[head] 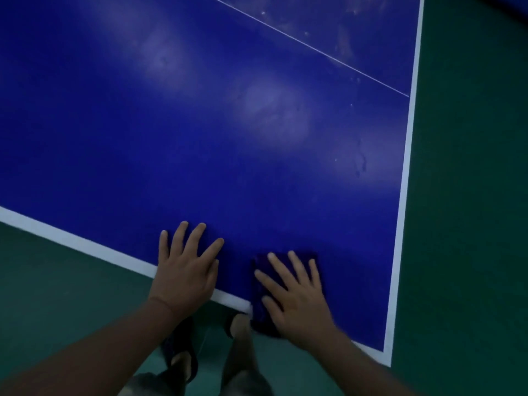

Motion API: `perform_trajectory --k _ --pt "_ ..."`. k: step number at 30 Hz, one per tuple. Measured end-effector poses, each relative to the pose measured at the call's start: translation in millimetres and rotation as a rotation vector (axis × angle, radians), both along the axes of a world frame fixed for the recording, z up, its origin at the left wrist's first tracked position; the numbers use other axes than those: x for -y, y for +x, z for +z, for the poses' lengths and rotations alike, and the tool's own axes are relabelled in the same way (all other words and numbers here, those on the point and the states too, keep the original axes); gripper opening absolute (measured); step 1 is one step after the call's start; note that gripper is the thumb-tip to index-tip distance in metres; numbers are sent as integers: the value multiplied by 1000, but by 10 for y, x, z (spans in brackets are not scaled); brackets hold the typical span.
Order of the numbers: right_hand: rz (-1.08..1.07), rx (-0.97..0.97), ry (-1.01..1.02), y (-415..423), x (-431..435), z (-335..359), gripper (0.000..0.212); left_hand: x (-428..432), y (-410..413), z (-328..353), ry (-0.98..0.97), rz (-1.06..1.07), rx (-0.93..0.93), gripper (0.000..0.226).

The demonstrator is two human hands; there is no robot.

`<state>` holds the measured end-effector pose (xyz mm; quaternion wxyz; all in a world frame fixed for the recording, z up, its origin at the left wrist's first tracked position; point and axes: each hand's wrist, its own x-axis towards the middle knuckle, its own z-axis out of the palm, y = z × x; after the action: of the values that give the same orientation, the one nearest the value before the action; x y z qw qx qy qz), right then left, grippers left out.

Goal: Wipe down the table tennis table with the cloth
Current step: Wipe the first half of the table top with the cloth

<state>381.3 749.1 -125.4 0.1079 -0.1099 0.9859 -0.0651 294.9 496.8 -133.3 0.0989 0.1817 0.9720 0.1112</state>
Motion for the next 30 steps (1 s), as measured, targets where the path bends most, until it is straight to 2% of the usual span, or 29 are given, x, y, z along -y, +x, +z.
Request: perform_trajectory --k 2,5,7,9,11,13,15,17,19,21,23,24,25,27,29,30 --pt "-36 -8 79 -358 -428 -1 51 -40 -35 2 -14 -2 2 52" --pt "-344 14 97 -1297 -856 2 54 -134 -124 5 -10 8 -13 52" --pt "-514 49 25 -1859 -827 6 55 -228 -219 18 3 18 -26 51" --pt "-543 40 38 -2053 -608 -16 56 -378 -347 48 18 29 -32 51" --pt "-374 -39 57 -1827 -317 -31 56 -552 -499 84 20 49 -18 53" --pt "-90 -40 19 -1331 -227 -42 53 -738 -710 112 22 66 -4 54" --pt "176 -16 -5 -995 -463 -74 49 -848 -899 114 21 72 -8 55" --pt "284 -17 10 -1222 -933 -66 48 -899 -1051 111 13 63 -12 54" --pt "130 -88 77 -1767 -1330 -50 50 -937 -1189 98 -3 61 -18 54" --pt "-198 -50 88 -2431 -1526 -5 53 -985 -1282 82 -13 64 -29 53" --pt "-481 5 8 -2902 -1372 -4 55 -1044 -1369 52 -22 75 -48 51" --pt "-523 10 2 -2986 -1211 -21 56 -1085 -1418 36 -18 86 -59 50" --pt "-476 -24 12 -2958 -1031 -42 57 -1129 -1466 23 -13 99 -68 49" --pt "-198 -80 -6 -2620 -741 -71 58 -1200 -1552 0 -1 121 -83 48" --pt "83 -76 -35 -2188 -763 -110 54 -1267 -1669 -14 6 133 -84 49" --pt "154 -69 -49 -2116 -916 -122 51 -1296 -1736 -18 7 134 -80 50"
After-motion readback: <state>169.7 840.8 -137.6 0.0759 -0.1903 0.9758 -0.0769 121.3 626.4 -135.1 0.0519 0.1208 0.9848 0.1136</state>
